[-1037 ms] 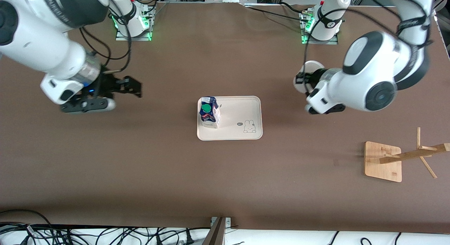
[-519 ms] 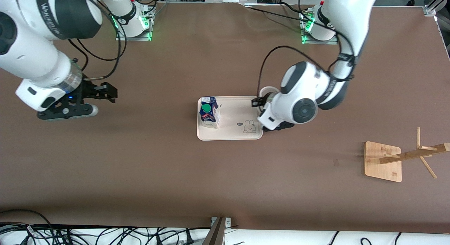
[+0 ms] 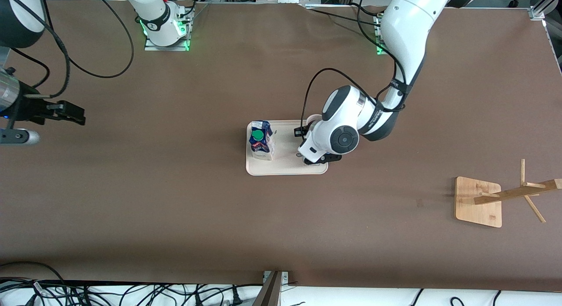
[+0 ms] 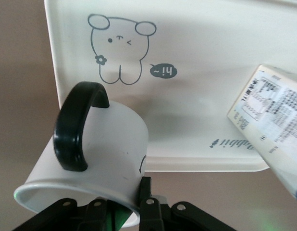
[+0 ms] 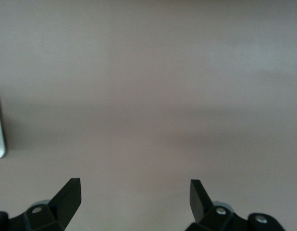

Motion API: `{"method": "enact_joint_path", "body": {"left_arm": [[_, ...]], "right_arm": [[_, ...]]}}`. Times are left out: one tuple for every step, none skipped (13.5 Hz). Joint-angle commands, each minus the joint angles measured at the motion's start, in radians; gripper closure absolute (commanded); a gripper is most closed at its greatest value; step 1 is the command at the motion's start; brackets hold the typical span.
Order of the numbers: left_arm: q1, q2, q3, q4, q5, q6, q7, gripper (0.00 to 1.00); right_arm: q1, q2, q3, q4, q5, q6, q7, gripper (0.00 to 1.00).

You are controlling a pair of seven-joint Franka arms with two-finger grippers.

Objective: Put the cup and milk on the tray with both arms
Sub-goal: 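Lower the mug onto the tray beside the carton with the left gripper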

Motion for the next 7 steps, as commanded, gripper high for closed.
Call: {"method": "enact_joint_path", "body": {"left_arm": [[-0.025,0.041,0.006,0.04,0.011,-0.01,-0.009,1.0],[-0.028,0.044,0.006,0.04,0.011,-0.01,-0.008,1.0],[-0.026,0.05,0.006,0.039,0.01,-0.008,-0.008,0.95],[-0.025,0.05,0.006,0.038,0.016,-0.008,-0.006,0.35],[-0.023,0.05,0.006,0.038,0.019,-0.008,-0.005,0.0],[-0.02,0.047,0.006,0.038,0.019,-0.008,-0.006,0.0],[-0.019,0.044,0.006,0.038,0.019,-0.008,-0.006,0.0]], "right_arm": [[-0.101,-0.03,0.139,-0.041,-0.039,0.009,-0.002,0.0],[-0.11,-0.03,0.153,-0.045,-0.038,0.022,-0.004,0.0],[-0.109,-0.025,0.153,-0.046,-0.038,0.029,0.001,0.0],[-0.104,-0.022,0.153,-0.042,-0.041,0.029,0.004,0.0],[-0.1,-0.012,0.153,-0.031,-0.042,0.024,0.005,0.0],[-0.103,-0.005,0.149,-0.019,-0.038,0.02,0.01,0.0],[-0.106,-0.004,0.147,-0.016,-0.036,0.016,0.016,0.0]]}}
